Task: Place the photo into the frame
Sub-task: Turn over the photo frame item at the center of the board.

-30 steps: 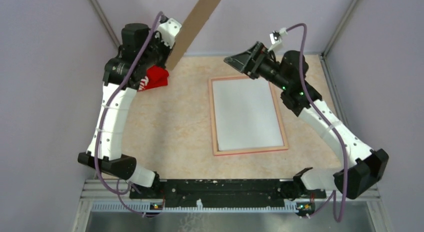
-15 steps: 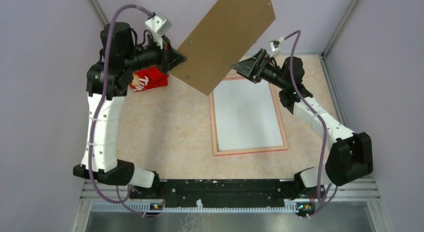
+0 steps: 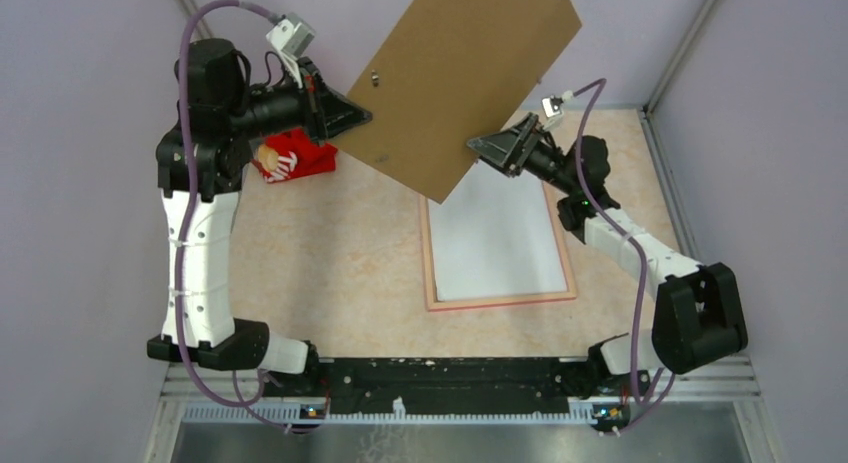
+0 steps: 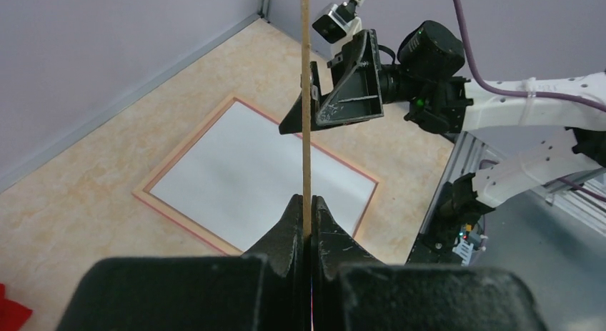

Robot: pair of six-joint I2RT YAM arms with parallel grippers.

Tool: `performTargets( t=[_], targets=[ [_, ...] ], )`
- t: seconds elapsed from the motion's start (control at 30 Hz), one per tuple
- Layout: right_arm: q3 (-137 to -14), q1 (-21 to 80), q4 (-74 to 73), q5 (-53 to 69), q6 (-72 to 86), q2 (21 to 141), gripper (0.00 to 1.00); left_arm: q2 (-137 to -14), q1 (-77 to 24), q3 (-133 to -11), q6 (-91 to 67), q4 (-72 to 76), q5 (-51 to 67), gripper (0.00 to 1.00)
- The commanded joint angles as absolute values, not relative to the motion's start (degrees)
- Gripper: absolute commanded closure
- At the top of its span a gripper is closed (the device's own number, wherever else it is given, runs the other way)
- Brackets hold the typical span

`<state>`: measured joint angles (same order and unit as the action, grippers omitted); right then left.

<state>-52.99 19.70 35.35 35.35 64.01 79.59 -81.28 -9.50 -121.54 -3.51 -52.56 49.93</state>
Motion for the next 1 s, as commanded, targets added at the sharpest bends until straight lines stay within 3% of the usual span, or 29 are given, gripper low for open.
performTargets(
  t=[0.0, 0.33, 0.7, 0.77, 0.93, 0.97],
  targets=[
    [-53.6, 17.4, 55.2, 38.7, 69.8, 77.5, 0.06, -81.3, -7.6, -123.7, -10.9, -44.7, 58.1, 1.00],
    [-55.3, 16.3, 84.2, 39.8, 93.3, 85.0, 0.22, -78.1, -5.8, -116.2, -16.1, -40.6, 60.9, 1.00],
    [-53.2, 16.7, 74.6, 41.7, 87.7, 78.7, 0.28, -77.5, -4.1, -111.9, -22.5, -34.0, 63.9, 1.00],
    [-52.7, 16.7, 75.6, 41.3, 88.7, 78.9, 0.38, -77.3, -4.0, -111.3, -22.7, -33.7, 63.8, 1.00],
    [-52.8, 16.6, 74.0, 41.0, 87.6, 77.4, 0.76, -76.1, -3.8, -107.5, -19.4, -35.9, 61.2, 1.00],
    [-53.1, 16.6, 70.4, 41.1, 85.4, 76.1, 0.81, -76.1, -3.8, -106.7, -17.5, -37.5, 60.3, 0.96]
  ],
)
